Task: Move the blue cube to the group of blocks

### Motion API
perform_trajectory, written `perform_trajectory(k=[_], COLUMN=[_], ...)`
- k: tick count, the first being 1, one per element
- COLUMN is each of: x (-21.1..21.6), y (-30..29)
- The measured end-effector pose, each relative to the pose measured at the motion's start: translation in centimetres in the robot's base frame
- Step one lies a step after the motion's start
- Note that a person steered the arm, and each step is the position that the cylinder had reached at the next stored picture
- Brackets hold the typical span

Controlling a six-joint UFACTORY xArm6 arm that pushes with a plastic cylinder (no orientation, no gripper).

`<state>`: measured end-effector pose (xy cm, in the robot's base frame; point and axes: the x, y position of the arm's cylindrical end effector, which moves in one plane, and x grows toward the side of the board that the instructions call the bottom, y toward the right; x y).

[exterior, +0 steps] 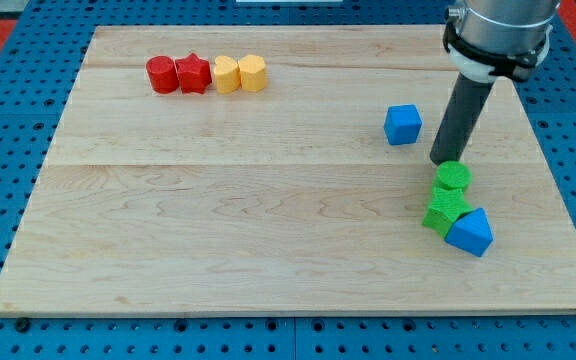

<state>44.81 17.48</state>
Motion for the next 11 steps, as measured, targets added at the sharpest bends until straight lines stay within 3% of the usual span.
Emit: perform_trajectory(k=[1,4,5,7,11], x=[0.3,-9.3,-11.2,-10.9,-3.6], y=[0.0,0.3,-2.2,-4.9,-3.6])
